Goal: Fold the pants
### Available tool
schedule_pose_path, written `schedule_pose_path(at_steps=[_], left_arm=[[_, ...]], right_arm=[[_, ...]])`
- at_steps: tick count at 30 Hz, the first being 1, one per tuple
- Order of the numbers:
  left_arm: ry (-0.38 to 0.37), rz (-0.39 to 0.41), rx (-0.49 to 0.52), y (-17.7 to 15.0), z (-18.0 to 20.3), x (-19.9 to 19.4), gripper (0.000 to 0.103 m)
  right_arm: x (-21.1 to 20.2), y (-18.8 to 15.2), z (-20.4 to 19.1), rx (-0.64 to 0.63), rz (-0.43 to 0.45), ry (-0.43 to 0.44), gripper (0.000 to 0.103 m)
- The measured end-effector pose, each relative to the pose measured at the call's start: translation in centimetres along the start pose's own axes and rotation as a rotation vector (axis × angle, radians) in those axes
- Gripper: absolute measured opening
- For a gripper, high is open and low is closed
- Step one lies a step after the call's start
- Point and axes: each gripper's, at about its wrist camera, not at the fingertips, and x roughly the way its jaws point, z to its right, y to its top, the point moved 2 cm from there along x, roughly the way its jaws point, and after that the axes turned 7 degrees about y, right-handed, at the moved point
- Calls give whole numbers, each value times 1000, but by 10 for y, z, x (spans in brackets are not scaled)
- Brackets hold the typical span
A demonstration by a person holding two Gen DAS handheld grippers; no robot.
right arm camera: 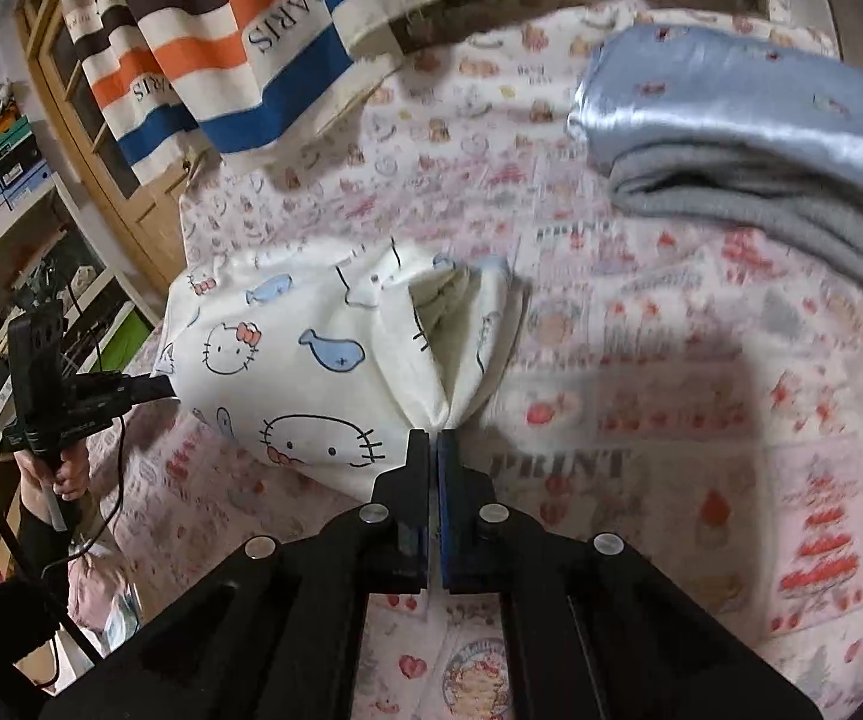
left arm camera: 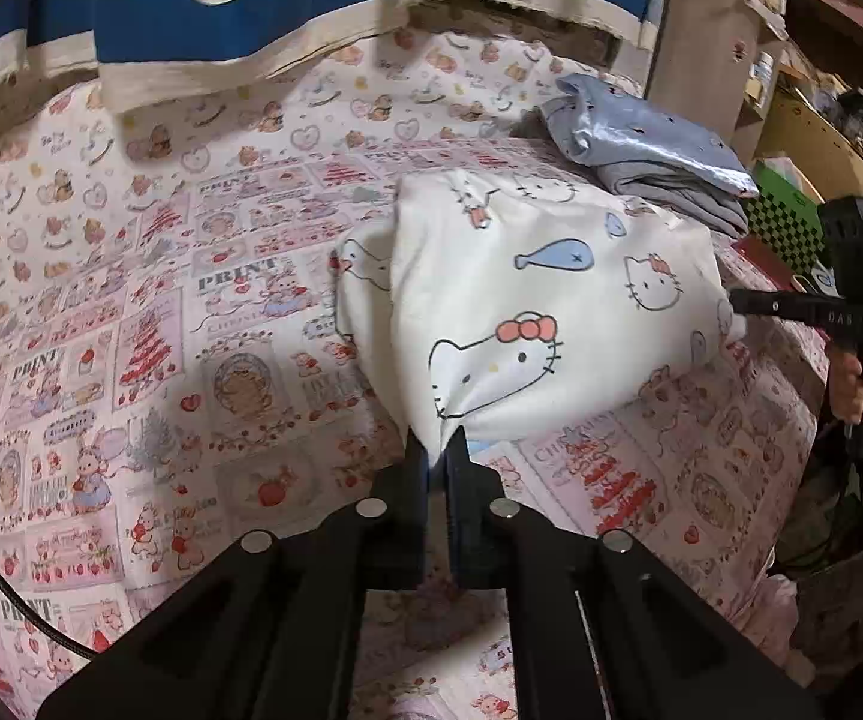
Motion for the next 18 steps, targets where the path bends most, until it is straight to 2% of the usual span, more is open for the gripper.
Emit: schedule_pose_path(at_steps=[1,2,4,5,6,10,13,16,17,18], left_arm=[[6,13,4,1,1,-4,12],[6,35,5,4,2,-10,20],[-19,77,1,12,1,-23,27],[-33,92,-5,18,0,-28,27],[-37,107,-9,26,0,-31,27],[-16,121,-13,53,3,-23,31],[-15,84,-42,67,-2,-1,31],[-10,60,-72,77,-9,20,30],[-12,57,-78,79,-12,25,20],[-16,57,-83,81,-14,28,6]], right_arm=[[-4,1,0,2,16,-2,2],[-10,5,-1,7,51,-16,5],[-23,16,0,10,112,-36,19],[-27,21,1,17,136,-34,32],[-30,27,3,25,152,-28,38],[-17,50,6,58,133,35,38],[9,58,10,113,64,101,38],[27,58,13,139,34,116,34],[31,57,14,143,32,110,25],[33,58,16,150,39,100,6]])
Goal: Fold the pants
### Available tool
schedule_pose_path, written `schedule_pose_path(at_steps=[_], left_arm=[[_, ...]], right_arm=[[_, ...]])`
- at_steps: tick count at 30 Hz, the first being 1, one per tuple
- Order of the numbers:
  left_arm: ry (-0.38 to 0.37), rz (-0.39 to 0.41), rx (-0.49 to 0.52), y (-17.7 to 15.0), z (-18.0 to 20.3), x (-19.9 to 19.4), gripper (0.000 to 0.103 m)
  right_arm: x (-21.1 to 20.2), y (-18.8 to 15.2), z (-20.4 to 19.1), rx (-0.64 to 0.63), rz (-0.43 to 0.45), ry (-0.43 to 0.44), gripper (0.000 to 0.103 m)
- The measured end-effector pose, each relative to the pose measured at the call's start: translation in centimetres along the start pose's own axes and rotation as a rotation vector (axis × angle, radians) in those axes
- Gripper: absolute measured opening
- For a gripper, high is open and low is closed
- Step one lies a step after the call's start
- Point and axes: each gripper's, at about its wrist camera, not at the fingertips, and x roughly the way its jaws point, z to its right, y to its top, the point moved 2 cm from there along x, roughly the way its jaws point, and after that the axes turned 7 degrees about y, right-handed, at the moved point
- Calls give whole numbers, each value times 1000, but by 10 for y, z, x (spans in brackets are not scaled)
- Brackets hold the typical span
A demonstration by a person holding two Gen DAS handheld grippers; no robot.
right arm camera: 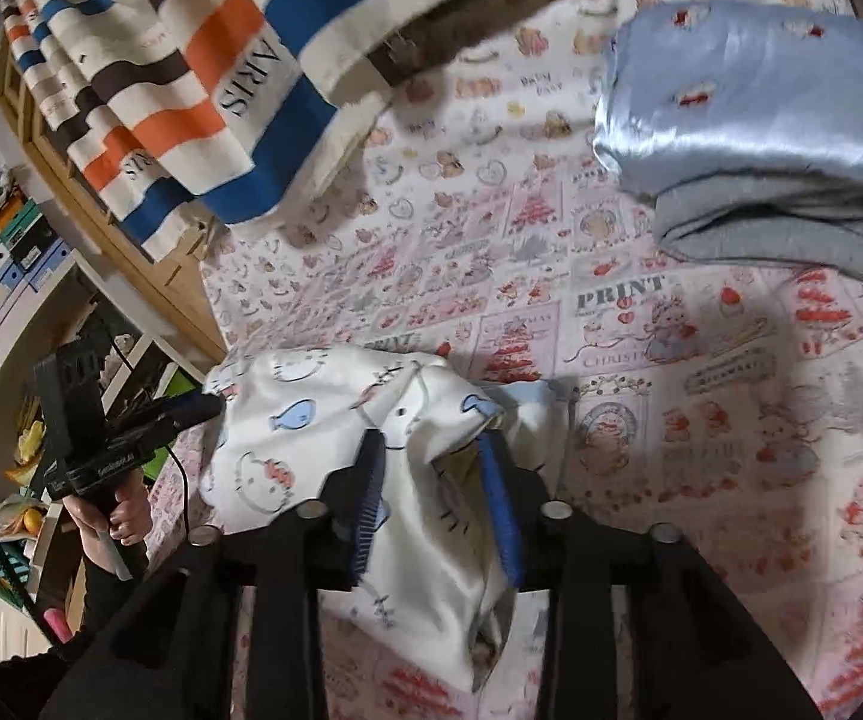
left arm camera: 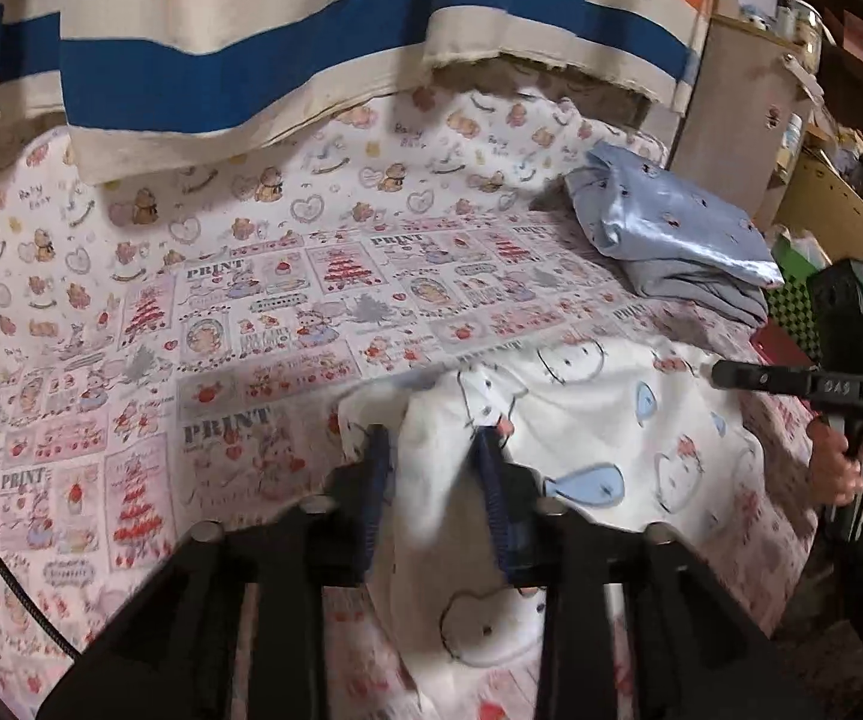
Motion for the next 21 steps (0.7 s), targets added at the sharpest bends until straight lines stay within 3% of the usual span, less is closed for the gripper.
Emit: schedule_pose_path(at_steps=[4,7,13,16,19,21], left_arm=[[35,52,48,5,5,-7,2],[51,68,30,9,0,-12,2],[115,-61,2,-7,-17,26,3],[94,-48,-7,-10,-18,21,3],[92,0,-6,-5,-13,1,8],[80,24,-4,-6,-9,-14,17]], right_arm=[[-4,4,0,-11,49,-56,2],[-10,6,-7,-63,65,-99,1],[7,1,13,-18,8,-148,1],[4,1,13,-20,25,-140,1],[-7,3,-1,-78,48,-130,2],[-19,1,-10,-108,76,-142,4]])
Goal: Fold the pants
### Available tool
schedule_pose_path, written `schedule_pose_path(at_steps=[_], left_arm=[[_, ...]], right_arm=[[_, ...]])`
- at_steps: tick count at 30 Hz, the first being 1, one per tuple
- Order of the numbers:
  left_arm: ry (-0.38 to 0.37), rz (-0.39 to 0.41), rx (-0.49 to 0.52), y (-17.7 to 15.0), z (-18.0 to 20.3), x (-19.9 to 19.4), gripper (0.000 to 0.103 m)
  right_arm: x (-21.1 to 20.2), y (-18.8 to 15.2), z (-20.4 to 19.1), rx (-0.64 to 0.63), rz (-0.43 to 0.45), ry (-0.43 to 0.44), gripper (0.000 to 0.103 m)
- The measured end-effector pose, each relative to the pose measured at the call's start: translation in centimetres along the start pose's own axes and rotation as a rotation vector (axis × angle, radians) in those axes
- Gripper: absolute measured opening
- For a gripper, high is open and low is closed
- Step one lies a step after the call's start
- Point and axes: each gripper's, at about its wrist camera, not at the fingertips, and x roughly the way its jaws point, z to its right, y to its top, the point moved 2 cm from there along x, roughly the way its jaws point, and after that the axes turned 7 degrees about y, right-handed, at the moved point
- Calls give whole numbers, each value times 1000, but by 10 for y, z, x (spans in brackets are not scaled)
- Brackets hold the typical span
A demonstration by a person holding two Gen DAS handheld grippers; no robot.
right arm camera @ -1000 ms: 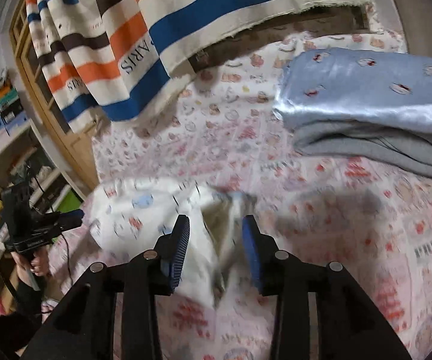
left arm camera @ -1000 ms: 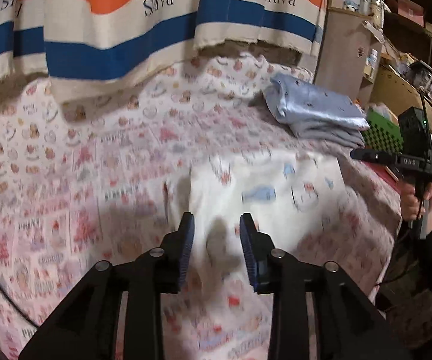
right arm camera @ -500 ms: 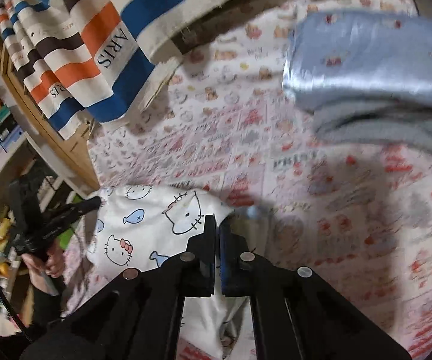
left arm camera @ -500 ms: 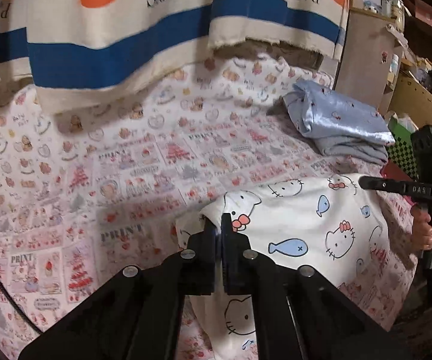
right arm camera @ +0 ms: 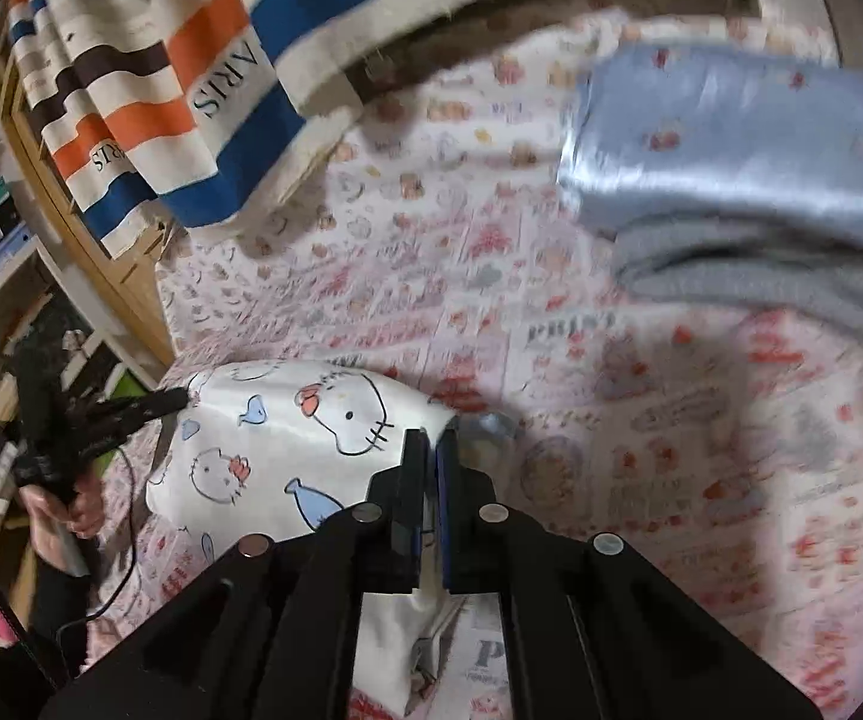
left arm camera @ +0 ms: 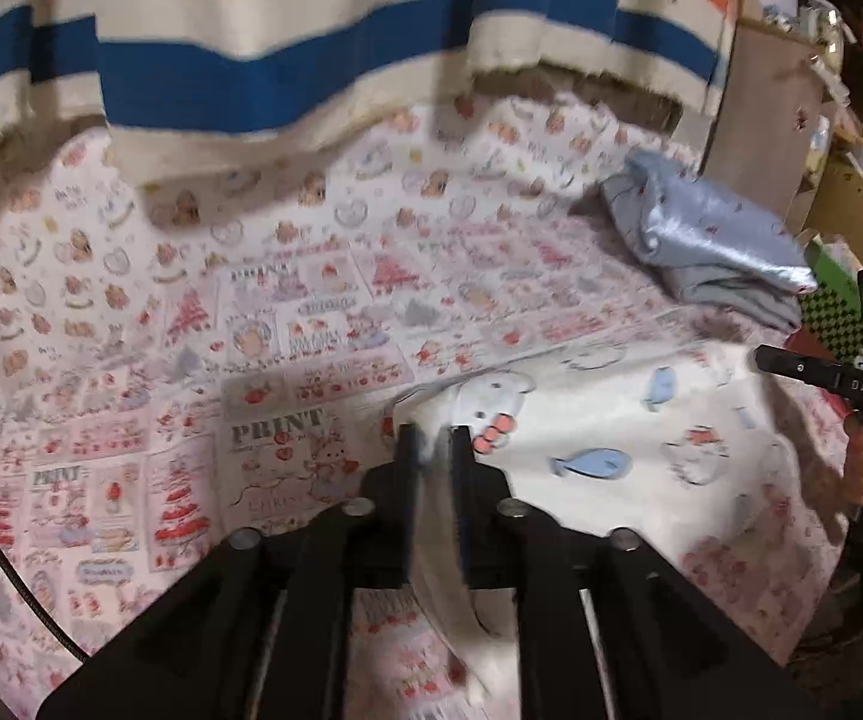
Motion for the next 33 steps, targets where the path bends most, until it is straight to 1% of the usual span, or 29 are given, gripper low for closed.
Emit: schedule_pose_path(at_steps=[1,2,3,5,9,11,12,14,17,20,21,22,23,24,27,29,31,33], left_arm=[[-15,8,2,-3,2,-8,21],[-30,13,6,-9,4,-17,21],[-40,11,13,-16,7,-24,21],[-54,-5,22,-34,12,-34,21],[-82,-51,24,-68,16,-42,21],[-70,-60,25,-78,16,-42,22],[-56,-60,25,-80,15,-40,22],[-42,-61,20,-82,14,-36,23],[-56,-54,8,-81,14,-33,23],[-60,-45,24,-79,19,-31,23],[-63,-44,31,-78,21,-30,23],[-64,-42,36,-77,22,-28,16],[-59,-40,44,-76,24,-26,2],[-51,-38,54,-76,25,-25,2],[7,0,39,-71,19,-33,2],[23,27,12,-67,9,-42,2],[8,26,3,-66,4,-46,2],[23,0,13,-71,5,-40,2]], right_arm=[[-8,-3,-3,-6,0,21,6],[-15,-6,-6,-6,3,42,10],[-22,-11,-8,-9,3,60,17],[-37,-29,-16,-39,0,65,23],[-51,-65,-25,-85,-48,75,23],[-52,-77,-29,-123,-62,53,24],[-51,-81,-31,-148,-63,30,27],[-47,-85,-29,-168,-66,-3,29],[-38,-84,-26,-146,-87,4,29],[-32,-83,-29,-167,-92,-1,29],[-30,-83,-30,-170,-94,1,27],[-29,-83,-30,-173,-94,1,24],[-27,-82,-31,-175,-97,-4,13],[-26,-81,-30,-172,-97,-11,5],[-30,-76,-25,-141,-71,-21,2],[-40,-71,-23,-124,-34,-23,2],[-47,-68,-25,-132,-16,-22,2],[-43,-70,-26,-144,-41,-34,2]])
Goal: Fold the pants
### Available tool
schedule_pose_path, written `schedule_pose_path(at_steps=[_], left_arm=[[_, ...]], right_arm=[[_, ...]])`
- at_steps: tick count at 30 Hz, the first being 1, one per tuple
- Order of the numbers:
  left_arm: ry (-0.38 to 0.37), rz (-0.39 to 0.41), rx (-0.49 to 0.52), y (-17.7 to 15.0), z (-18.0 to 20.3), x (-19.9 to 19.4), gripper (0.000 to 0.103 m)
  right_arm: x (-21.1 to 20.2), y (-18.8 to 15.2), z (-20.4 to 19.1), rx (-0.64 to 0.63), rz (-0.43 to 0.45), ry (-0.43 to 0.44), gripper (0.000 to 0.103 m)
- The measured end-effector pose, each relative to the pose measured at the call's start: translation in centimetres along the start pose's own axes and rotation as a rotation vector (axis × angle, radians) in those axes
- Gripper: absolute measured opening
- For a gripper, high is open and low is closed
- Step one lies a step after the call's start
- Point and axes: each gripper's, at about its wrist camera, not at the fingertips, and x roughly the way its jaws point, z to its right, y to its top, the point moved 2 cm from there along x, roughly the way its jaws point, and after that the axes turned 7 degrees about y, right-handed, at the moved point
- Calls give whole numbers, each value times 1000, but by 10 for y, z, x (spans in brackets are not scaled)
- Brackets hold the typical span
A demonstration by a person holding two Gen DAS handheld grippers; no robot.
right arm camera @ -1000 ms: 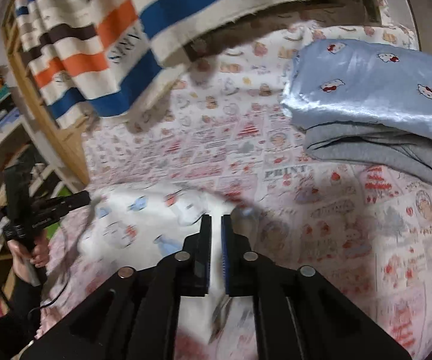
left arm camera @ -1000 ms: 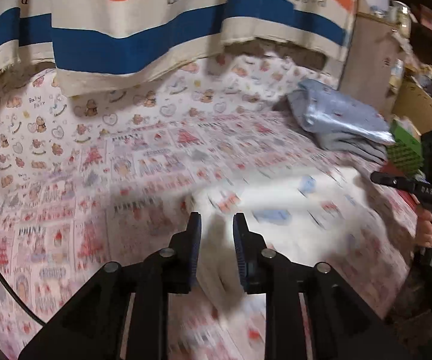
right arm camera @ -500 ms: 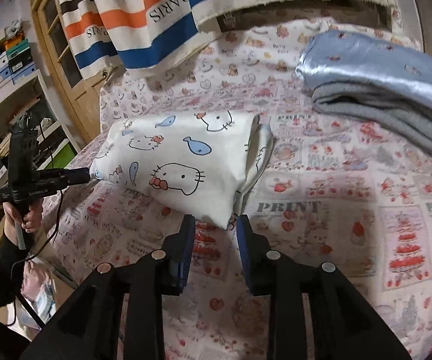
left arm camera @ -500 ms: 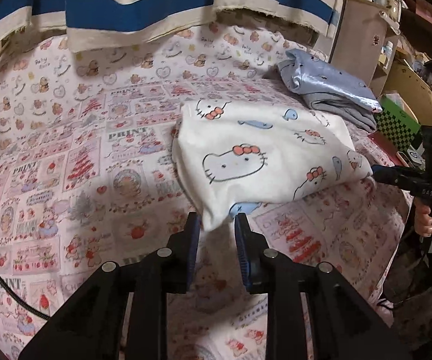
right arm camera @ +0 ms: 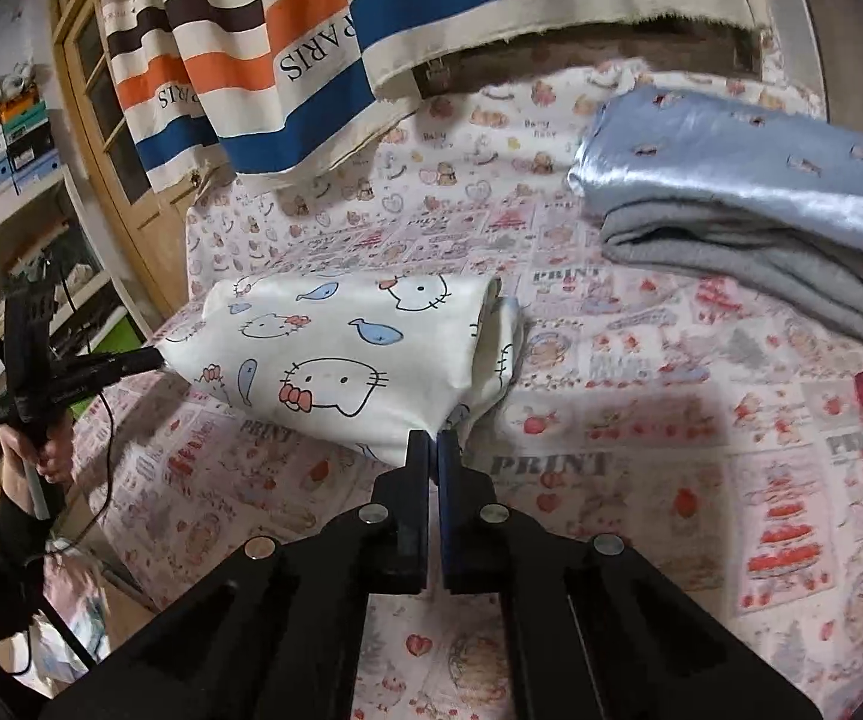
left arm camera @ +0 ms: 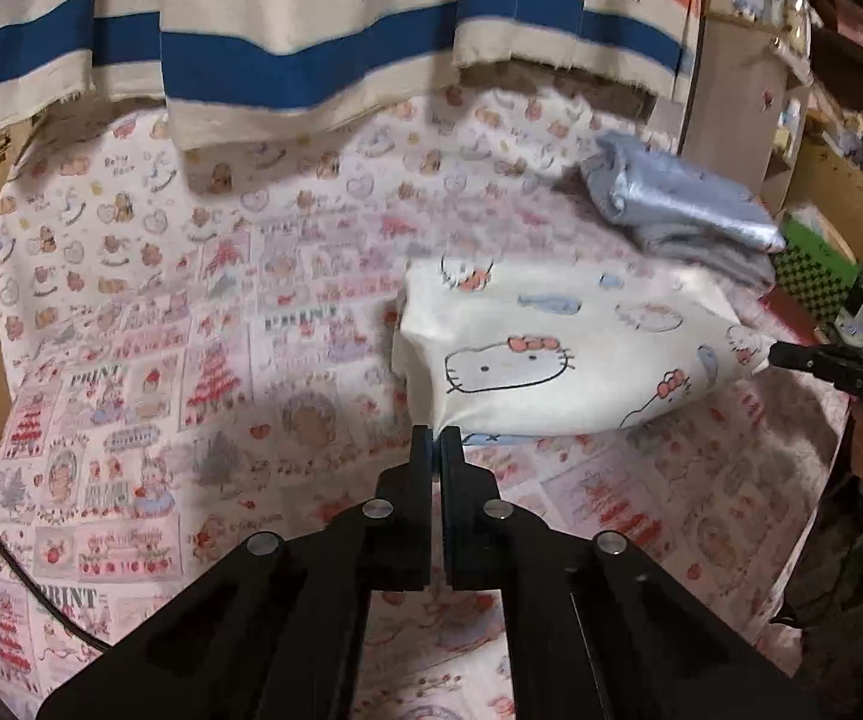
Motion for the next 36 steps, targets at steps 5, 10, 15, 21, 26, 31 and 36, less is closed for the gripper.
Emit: schedule_pose_path(at_steps=[5,10,15,21,26,31,36], left_arm=[[-2,-44,10,-14,6,14,2],[-5,11,3,-13,14,-14,19],[40,73,152,-12,49,-32,25],[-1,8,99,2,61,-13,40],[-50,-50,72,-13,70,-8,40],[-134,-110,-51,-23,67,0,51],[-106,-77,-131,-20,68,1,62]], right_arm=[[14,-10,9,58,-46,1,2],[-9,-5,9,92,2,21,24],[-3,-11,-29,-60,-38,11,44],[14,2,-62,-188,-25,6,59],[29,-1,-75,-217,-77,52,58],[41,-8,-60,15,-147,226,59],[47,-15,-57,127,-114,193,59]])
